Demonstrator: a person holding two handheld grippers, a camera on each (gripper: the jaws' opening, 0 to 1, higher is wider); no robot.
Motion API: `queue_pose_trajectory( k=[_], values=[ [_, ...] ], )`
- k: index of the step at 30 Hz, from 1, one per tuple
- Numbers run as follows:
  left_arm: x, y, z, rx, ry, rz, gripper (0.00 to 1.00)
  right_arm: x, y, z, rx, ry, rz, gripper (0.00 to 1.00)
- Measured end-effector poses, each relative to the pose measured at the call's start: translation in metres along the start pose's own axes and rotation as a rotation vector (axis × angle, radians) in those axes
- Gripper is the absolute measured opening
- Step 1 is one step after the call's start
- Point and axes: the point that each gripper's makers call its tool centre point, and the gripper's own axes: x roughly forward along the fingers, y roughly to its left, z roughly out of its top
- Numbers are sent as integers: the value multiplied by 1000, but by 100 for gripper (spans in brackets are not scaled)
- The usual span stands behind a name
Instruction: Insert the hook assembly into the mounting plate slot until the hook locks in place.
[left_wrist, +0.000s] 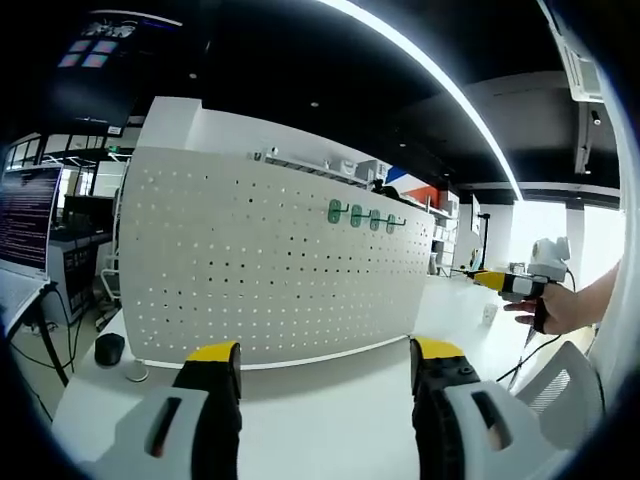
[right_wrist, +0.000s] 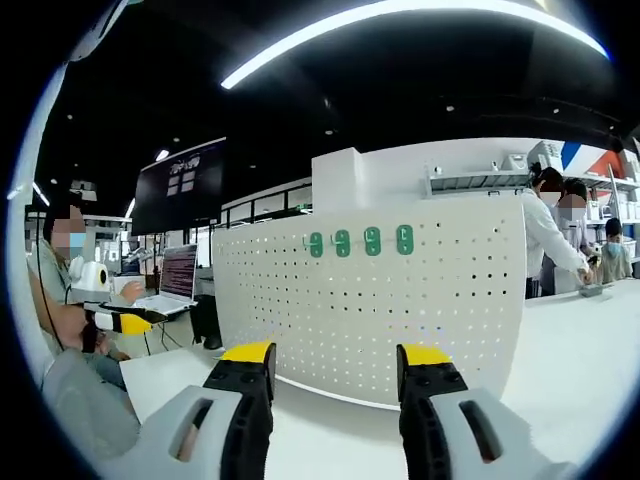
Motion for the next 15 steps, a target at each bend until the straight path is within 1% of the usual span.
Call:
queue_pose_trajectory(
  k=[8,15],
  values=[
    [0,0,0,-2,-2,-1,71,-12,3,-4,12,-2,-7,50],
    [0,0,1,-8,-5,-2,71,-14,1,-4,9,-1,-10,51]
  ],
)
